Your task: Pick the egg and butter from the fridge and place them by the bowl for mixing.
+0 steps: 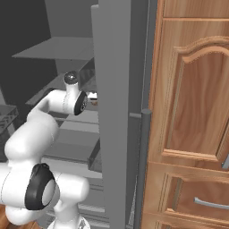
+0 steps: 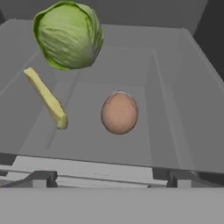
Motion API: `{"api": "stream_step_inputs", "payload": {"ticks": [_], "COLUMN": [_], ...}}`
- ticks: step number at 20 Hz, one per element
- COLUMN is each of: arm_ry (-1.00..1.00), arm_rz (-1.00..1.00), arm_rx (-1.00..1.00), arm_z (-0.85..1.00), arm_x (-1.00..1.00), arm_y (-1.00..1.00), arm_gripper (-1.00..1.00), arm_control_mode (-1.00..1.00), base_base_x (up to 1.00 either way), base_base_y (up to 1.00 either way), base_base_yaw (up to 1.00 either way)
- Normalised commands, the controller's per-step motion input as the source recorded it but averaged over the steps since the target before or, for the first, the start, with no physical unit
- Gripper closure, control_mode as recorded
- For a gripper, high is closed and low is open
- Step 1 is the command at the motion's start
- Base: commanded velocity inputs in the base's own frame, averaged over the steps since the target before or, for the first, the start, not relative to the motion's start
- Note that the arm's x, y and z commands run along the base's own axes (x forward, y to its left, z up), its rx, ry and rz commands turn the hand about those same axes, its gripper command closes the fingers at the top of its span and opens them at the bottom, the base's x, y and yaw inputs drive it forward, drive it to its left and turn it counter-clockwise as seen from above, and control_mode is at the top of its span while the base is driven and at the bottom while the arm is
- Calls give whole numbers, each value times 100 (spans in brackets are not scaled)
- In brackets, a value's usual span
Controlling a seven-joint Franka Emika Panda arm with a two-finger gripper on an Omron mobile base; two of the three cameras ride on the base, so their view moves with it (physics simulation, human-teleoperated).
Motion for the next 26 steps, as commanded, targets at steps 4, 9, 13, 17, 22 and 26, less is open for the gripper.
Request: {"api": "stream_step_inputs", "payload": {"ticks": [4, 9, 13, 17, 22, 26], "arm_ry": [0, 0, 0, 0, 0, 5], "arm_rz": [0, 0, 0, 0, 0, 0], "arm_rx": [0, 0, 0, 0, 0, 0], "arm_z": [-12, -19, -20, -19, -17, -38], "arm_x": [27, 46, 56, 65, 55, 3], "arm_y": [0, 0, -1, -3, -5, -2], "arm_gripper": [-100, -100, -100, -100, -100, -100], "arm_control_mode": [-100, -100, -100, -100, -100, -100], "base_base_x": [0, 0, 0, 0, 0, 0], "base_base_y": [0, 0, 0, 0, 0, 0], "base_base_yaw": [0, 0, 0, 0, 0, 0]}}
